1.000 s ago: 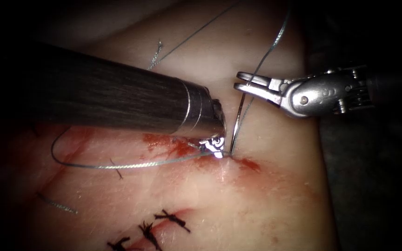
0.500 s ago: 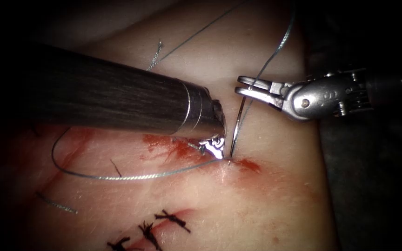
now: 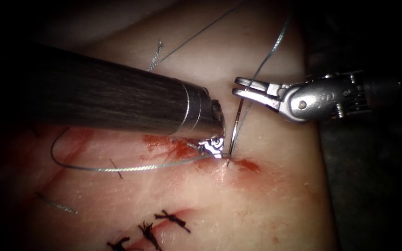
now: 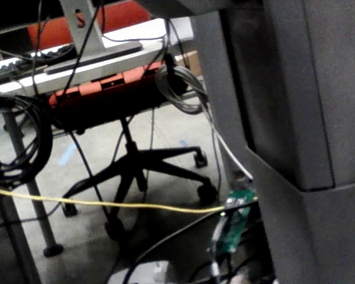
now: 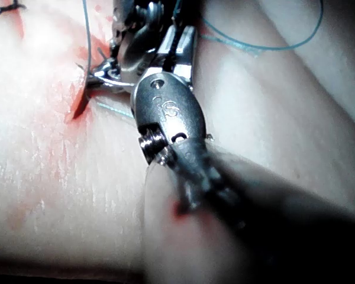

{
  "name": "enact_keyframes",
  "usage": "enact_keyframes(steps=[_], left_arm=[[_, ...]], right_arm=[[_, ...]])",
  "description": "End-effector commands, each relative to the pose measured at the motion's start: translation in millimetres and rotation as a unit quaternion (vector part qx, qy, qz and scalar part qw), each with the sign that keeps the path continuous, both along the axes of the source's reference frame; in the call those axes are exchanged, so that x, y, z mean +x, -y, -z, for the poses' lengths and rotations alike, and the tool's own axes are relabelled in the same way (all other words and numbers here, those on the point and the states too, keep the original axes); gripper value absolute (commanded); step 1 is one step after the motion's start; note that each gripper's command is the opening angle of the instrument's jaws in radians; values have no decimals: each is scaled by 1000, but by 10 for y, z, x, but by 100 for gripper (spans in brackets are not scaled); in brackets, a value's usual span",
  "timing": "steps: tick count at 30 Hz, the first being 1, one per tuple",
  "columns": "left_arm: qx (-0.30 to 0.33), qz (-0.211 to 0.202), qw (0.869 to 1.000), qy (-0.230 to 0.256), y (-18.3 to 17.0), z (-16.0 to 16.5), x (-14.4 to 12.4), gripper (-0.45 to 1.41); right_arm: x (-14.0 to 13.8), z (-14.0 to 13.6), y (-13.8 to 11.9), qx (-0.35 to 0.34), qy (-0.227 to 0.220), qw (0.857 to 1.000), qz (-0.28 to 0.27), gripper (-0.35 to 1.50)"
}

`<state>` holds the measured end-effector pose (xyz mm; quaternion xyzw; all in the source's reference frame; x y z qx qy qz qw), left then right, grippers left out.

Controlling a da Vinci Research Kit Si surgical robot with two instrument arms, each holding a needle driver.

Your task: Wound Closure

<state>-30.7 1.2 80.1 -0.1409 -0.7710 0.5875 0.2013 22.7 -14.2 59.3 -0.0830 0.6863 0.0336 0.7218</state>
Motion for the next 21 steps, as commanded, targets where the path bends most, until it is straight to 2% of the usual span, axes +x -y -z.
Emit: enact_keyframes(steps=[1, 12, 21], left_arm=[[0, 0, 1000, 0, 1, -5, -5, -45], [0, 0, 1000, 0, 1, -5, -5, -45], [0, 0, 1000, 0, 1, -5, -4, -45]], right_arm=[[8, 0, -3, -6, -1, 1000, -2, -35], [9, -3, -1, -25, 9, 1000, 2, -35], [8, -10, 5, -29, 11, 999, 27, -35]])
